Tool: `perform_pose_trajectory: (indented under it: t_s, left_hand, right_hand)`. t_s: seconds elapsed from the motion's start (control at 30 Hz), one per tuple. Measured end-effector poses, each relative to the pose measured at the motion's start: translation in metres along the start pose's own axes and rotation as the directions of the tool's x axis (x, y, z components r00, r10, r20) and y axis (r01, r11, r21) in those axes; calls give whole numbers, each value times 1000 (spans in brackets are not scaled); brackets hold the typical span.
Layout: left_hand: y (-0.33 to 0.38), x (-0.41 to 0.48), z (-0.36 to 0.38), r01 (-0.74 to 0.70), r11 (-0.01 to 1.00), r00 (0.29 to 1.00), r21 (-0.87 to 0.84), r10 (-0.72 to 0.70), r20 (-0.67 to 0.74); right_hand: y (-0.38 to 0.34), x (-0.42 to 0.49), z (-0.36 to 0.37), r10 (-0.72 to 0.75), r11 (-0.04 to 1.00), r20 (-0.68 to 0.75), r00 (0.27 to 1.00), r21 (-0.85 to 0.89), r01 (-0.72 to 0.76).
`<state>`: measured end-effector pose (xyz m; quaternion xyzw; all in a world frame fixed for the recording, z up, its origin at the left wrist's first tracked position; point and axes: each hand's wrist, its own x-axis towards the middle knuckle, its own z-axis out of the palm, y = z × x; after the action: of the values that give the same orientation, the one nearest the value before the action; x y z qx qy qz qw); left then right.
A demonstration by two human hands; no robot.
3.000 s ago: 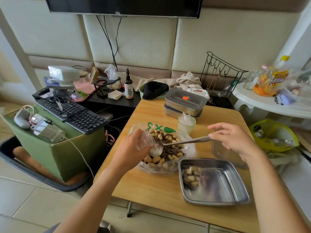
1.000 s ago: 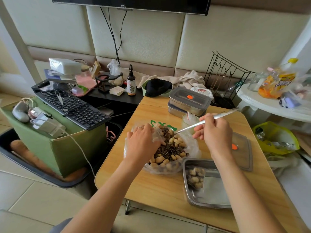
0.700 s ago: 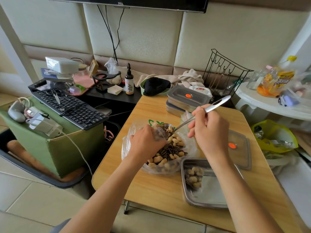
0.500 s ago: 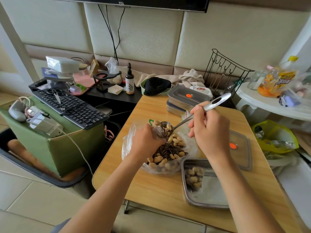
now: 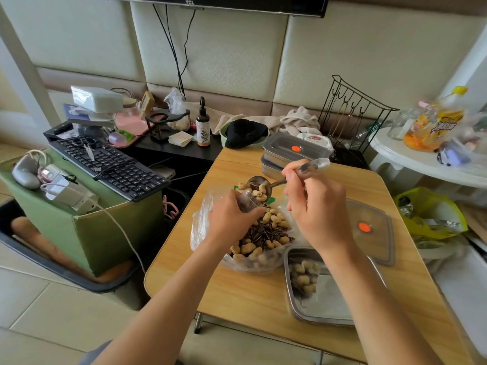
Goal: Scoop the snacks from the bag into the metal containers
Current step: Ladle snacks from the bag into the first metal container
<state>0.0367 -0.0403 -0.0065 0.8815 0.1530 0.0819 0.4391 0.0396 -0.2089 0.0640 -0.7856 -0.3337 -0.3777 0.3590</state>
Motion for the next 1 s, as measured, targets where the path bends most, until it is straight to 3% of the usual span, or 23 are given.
perform_pose_trajectory:
  t_s: [0.4, 0.8, 1.0]
  left_hand:
    - [-2, 3, 4, -59, 998, 998, -26, 58, -15]
    - [0, 0, 21, -83, 993, 987, -84, 70, -143]
    - [1, 0, 21, -80, 992, 990, -94, 68, -123]
  right_hand:
    - [-3, 2, -3, -70, 998, -25, 997, 3, 70]
    - [-6, -1, -4, -134, 986, -126, 983, -119, 119]
    - [-10, -1, -2, -149, 982, -90, 985, -128, 137]
